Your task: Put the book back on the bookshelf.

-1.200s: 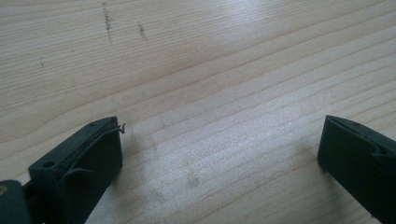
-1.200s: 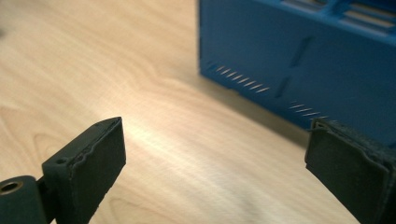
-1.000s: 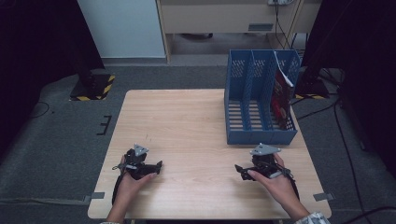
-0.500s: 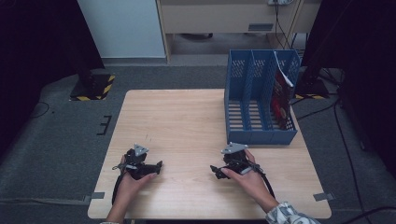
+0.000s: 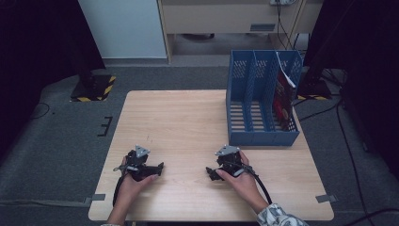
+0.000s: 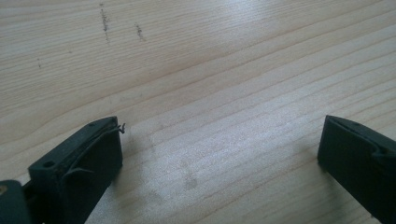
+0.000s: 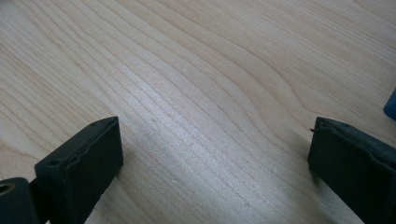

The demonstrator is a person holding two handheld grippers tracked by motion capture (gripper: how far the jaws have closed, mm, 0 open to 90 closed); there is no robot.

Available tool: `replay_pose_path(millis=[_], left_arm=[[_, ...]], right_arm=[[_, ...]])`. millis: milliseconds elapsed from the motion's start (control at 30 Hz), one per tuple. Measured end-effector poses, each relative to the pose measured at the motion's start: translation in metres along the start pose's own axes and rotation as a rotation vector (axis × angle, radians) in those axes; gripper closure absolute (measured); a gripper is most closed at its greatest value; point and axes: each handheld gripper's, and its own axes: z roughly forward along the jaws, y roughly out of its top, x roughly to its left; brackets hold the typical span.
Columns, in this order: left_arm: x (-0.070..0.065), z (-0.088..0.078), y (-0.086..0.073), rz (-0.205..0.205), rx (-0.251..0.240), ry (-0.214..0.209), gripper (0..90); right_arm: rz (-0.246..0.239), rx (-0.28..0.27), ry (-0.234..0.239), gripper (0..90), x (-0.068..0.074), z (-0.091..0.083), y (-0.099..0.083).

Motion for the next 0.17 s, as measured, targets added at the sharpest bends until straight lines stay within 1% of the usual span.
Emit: replay_pose_path(millis=[167], left_arm=[[-0.0003, 0.0003, 0.0002, -0.001, -0.001, -0.001, 0.0]], right_arm=[[0.006, 0.004, 0.000, 2.6, -0.0003, 0.0000, 0.0002]])
